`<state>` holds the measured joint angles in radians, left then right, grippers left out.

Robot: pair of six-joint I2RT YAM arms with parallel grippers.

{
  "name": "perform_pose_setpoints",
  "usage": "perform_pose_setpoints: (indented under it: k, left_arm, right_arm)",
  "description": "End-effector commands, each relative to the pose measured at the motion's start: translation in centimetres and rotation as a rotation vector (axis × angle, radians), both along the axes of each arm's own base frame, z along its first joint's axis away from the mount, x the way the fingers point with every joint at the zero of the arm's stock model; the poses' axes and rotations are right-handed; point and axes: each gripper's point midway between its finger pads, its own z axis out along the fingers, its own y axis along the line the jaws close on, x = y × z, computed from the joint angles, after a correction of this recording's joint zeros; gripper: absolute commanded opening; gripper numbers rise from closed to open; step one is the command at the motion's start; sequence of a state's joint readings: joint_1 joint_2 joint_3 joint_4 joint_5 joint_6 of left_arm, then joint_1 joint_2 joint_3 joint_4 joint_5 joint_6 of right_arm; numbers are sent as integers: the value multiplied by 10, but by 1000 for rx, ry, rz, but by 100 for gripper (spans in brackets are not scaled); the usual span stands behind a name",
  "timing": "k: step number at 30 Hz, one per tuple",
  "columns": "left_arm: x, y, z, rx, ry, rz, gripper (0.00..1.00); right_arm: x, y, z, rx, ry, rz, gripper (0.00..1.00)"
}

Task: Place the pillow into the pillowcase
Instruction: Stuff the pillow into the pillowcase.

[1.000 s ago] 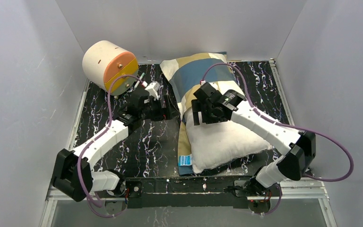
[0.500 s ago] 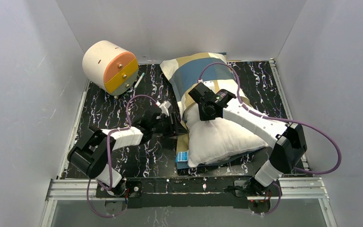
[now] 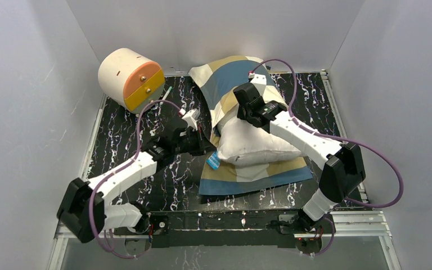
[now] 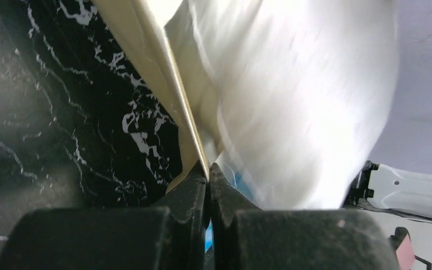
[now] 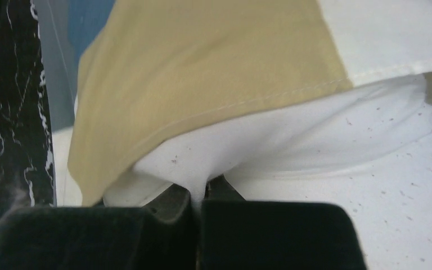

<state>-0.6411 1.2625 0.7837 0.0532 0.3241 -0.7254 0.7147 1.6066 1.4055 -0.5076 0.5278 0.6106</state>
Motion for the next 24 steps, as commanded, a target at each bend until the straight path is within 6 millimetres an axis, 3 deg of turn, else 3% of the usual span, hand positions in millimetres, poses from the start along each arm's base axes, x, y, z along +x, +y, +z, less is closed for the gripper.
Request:
perform_pose_setpoints:
  k: [1,6,12,15,17,20,24]
  left_arm:
    - [-68,19,-35,74,139,-97,0]
    - [-90,29,-53,82,179,-104,0]
    - [-95,28,-56,103,167,-121,0]
    - [-96,26,-48,98,139,-122,0]
    - [-94,27,-37,107,96,-110,10]
    - [-79,30,-13,159,-62,-121,39]
    - [-52,26,33,236,-364,-224,57]
  right_arm:
    - [57,-9,62,169,-306,-242,1]
    - [61,-11,51,217,-331,-297,1]
    - [58,4,35,293,-306,-246,1]
    - [51,19,26,282,-254,-127,1]
    - [38,26,23,256,-191,-40,17]
    - [2,16,17,222,-53,17,48]
    - [-46,3,43,284,4,112,83]
